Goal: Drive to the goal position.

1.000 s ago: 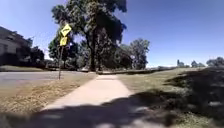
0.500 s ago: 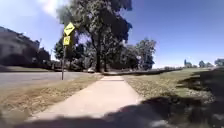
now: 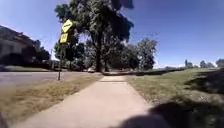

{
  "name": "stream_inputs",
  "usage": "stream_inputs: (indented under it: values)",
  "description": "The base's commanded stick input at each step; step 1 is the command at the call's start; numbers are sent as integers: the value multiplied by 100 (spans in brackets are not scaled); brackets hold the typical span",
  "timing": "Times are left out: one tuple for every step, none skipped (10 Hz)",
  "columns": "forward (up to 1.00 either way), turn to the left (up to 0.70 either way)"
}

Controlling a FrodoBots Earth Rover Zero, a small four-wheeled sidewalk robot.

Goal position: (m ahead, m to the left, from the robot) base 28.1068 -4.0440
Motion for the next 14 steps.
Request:
stream_inputs:
  values:
    - [85, 0]
    - [85, 0]
    - [85, 0]
    - [85, 0]
    - [85, 0]
    - [85, 0]
    - [85, 0]
    - [85, 0]
    - [85, 0]
    - [85, 0]
    - [85, 0]
    - [85, -1]
    - [85, -6]
    - [85, -23]
